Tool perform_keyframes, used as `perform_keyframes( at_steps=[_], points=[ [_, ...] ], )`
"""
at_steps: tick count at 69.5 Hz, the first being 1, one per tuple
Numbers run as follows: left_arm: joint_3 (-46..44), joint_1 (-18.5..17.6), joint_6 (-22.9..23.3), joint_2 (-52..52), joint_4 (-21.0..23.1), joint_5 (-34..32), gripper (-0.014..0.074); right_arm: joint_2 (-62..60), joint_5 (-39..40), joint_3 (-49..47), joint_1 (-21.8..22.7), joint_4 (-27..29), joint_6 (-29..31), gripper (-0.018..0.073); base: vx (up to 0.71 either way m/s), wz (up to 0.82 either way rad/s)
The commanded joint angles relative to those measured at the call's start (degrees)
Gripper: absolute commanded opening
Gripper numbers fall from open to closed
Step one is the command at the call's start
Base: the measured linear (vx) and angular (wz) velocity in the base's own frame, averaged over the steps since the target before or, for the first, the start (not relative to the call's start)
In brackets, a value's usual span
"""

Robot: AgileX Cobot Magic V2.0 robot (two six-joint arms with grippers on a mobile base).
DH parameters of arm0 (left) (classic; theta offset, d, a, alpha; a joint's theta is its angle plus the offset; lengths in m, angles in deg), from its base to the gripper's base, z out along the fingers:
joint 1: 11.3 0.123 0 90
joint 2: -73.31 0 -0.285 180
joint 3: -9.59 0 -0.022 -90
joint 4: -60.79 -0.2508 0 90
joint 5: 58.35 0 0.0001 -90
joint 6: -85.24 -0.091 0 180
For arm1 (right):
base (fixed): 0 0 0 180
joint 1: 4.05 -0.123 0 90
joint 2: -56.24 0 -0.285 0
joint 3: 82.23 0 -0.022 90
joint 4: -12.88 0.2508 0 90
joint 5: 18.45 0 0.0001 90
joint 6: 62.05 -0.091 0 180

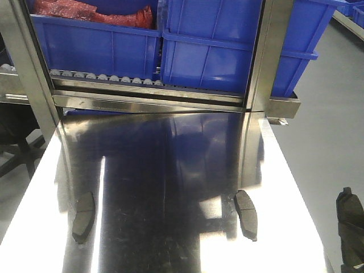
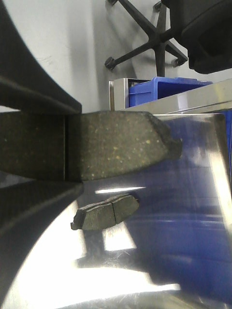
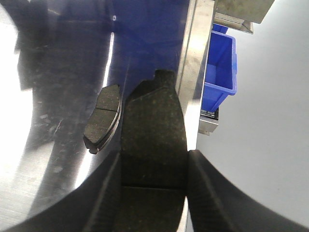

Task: Move and align brake pads A on conveyor
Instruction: 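Lift the brake pad with the right gripper away from the table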

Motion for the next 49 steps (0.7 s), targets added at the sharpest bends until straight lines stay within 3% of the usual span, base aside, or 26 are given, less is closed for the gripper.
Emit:
perform_keyframes(
  at_steps=[1, 49],
  points=[
    [-1.64, -0.42, 0.05, -0.30, 0.25, -4.83, 0.0122, 0.00, 5.15, -1.70, 0.14, 0.70, 0.59, 0.0069, 0.00, 0.00],
    [-1.64, -0.42, 0.05, -0.30, 0.25, -4.83, 0.0122, 0.00, 5.10, -1.70, 0.14, 0.88, 0.37, 0.0069, 0.00, 0.00]
  ],
)
